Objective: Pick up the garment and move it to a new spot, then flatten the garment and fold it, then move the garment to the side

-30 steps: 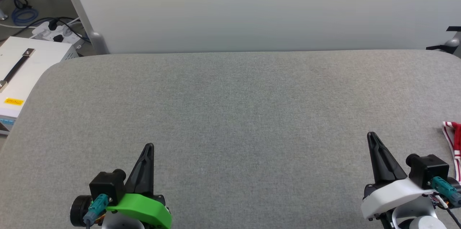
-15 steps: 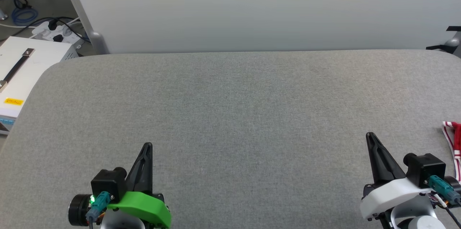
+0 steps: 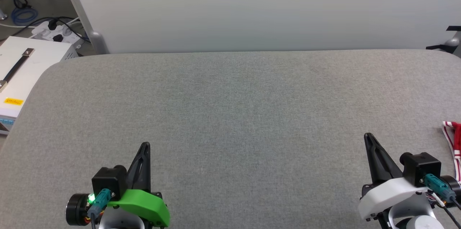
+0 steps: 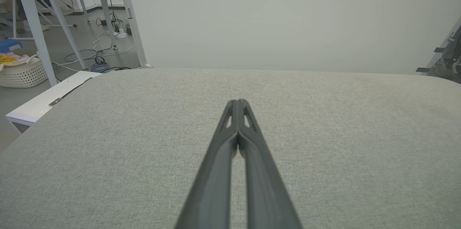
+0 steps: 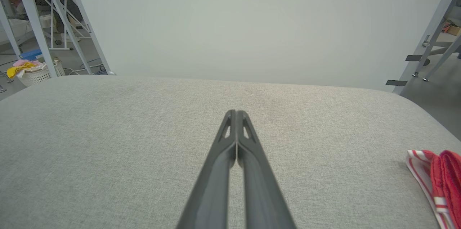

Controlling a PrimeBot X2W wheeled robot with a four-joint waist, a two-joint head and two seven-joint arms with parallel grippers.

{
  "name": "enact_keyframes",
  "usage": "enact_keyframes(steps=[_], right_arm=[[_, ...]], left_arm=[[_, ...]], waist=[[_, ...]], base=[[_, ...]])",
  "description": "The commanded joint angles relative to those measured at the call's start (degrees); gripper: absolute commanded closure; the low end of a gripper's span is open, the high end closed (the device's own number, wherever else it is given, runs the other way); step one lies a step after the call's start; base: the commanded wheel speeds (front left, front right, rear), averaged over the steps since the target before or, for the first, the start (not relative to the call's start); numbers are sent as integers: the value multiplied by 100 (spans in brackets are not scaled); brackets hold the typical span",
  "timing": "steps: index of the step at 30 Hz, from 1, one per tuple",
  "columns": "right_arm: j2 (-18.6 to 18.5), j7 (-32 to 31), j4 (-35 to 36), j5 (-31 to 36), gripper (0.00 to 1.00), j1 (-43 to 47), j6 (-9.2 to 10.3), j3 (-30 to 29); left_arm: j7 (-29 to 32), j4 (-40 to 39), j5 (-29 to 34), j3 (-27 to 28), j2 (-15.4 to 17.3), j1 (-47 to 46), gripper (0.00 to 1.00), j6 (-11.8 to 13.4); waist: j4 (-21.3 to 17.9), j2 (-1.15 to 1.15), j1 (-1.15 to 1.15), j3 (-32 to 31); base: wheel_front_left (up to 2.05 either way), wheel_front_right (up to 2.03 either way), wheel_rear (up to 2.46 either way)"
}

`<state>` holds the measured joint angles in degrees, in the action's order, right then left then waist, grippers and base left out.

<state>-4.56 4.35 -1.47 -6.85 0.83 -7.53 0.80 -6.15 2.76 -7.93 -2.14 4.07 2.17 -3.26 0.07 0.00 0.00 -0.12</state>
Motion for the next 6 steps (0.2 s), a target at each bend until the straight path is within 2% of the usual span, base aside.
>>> enact_keyframes(steps=[1, 6], right_arm=[[14, -23, 34, 73, 100, -49, 3, -12], [29, -64, 46, 135, 100, -52, 3, -19]], left_arm=[[34, -39, 85, 21, -26, -117, 100, 35], [93, -63, 156, 41, -36, -127, 100, 64]], waist=[[0, 0, 0, 0], [-1, 0, 0, 1]], base=[[0, 0, 0], [0, 0, 0]])
